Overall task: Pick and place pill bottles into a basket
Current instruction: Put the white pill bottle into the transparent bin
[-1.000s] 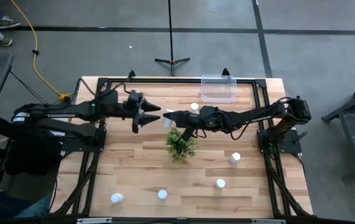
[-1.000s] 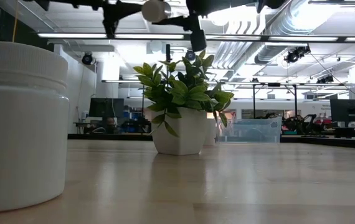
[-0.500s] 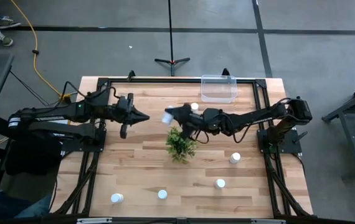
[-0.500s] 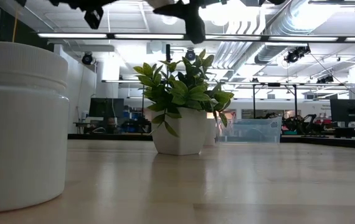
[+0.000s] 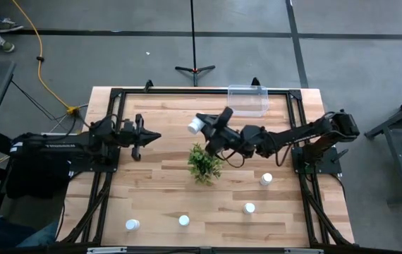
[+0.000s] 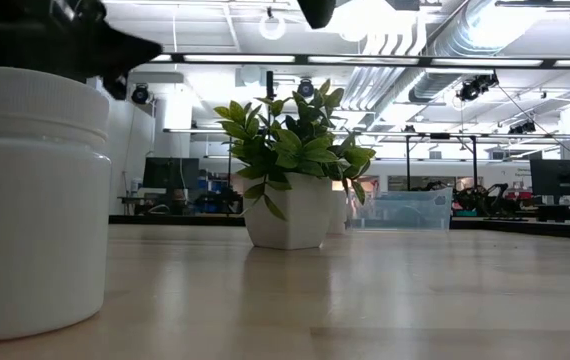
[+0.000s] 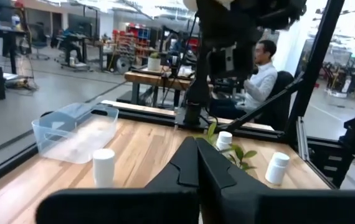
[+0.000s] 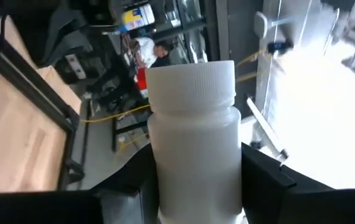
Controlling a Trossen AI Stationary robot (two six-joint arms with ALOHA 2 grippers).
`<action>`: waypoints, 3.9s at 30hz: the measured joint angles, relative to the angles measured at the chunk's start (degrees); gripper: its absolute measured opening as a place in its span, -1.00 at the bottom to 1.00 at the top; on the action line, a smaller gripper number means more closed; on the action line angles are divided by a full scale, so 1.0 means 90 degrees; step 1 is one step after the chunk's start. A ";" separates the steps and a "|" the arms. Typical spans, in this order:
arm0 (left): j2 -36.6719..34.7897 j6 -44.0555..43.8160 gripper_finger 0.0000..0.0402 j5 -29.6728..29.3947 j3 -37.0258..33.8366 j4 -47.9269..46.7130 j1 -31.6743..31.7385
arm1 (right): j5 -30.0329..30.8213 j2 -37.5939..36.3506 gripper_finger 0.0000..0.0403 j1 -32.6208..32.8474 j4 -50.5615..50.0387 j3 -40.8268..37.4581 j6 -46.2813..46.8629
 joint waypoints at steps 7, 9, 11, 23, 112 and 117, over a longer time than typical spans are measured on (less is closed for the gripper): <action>-0.0778 -0.0002 -0.84 -0.0269 -0.0725 -0.0020 0.0000 | -0.0185 0.0000 -0.22 -0.0083 -0.0161 0.0000 0.2013; -0.0906 0.0008 -0.85 -0.0355 -0.0820 -0.0033 0.0000 | -0.0504 0.0000 -0.22 -0.0153 -0.0352 -0.0001 0.2604; -0.0973 0.0012 -0.89 -0.0343 -0.0836 -0.0025 0.0000 | -0.0855 0.0000 -0.22 -0.0260 -0.0619 -0.0002 0.3214; -0.1017 0.0127 -0.89 -0.0376 -0.0839 -0.0466 0.0000 | -0.4117 0.0000 -0.22 -0.1385 -0.1344 -0.0002 0.6861; -0.1012 -0.0083 -0.86 -0.1418 -0.0868 -0.0936 0.0000 | -0.7632 -0.0024 -0.26 -0.7468 0.1012 -0.3832 0.8916; -0.1012 -0.0223 -0.89 -0.1413 -0.0868 -0.0935 0.0000 | -0.7328 -0.0025 -0.26 -0.7419 0.0652 -0.3847 0.8662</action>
